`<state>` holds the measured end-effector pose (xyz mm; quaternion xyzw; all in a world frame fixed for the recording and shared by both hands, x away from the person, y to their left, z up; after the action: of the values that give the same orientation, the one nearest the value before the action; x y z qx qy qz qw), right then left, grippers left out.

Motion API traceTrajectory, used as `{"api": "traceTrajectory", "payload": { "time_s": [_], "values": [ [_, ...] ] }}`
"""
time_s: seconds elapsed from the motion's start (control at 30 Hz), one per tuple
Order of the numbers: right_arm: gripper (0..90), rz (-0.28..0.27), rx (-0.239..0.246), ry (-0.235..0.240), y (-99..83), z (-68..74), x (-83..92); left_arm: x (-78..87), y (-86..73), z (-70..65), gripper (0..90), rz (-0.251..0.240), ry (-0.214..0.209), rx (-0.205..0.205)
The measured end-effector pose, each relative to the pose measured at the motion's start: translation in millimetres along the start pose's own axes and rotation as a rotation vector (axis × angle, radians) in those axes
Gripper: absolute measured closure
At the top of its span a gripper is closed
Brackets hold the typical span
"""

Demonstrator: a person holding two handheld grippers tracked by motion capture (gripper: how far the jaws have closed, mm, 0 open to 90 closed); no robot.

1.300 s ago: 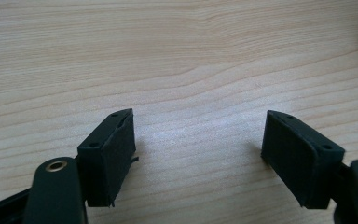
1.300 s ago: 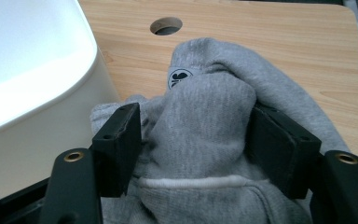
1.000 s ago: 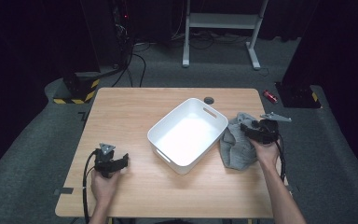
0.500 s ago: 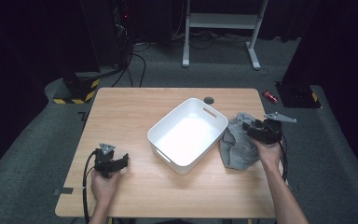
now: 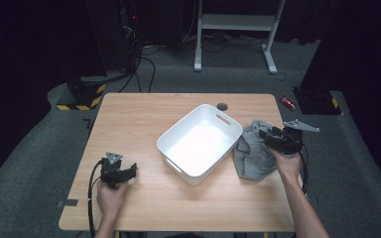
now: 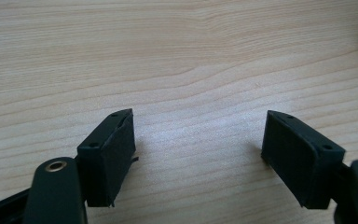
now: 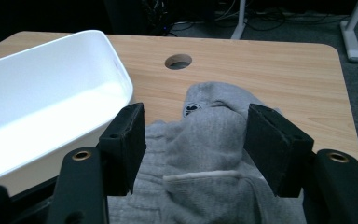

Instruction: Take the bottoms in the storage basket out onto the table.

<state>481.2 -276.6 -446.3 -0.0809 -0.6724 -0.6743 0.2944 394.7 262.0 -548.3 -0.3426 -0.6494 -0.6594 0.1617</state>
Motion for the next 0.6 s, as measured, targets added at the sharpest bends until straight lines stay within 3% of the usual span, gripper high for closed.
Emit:
{"api": "traceTrajectory", "payload": {
  "time_s": [0.6],
  "values": [
    [39.1,-0.035,0.014,0.053,3.1,13.8,13.4,0.0,0.0,0.0,25.6,0.000,0.000,0.000]
  ]
}}
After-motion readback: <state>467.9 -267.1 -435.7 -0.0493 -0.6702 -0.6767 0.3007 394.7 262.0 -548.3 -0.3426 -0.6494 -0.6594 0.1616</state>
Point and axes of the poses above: each handheld gripper's, and its own axes: x roughly backward along the jaws, y roughly out of its top, z roughly to its left, the point moved 3 cm from there along -x, roughly forward along the jaws, and after that the axes turned 7 degrees about -y, right-handed, at the moved point
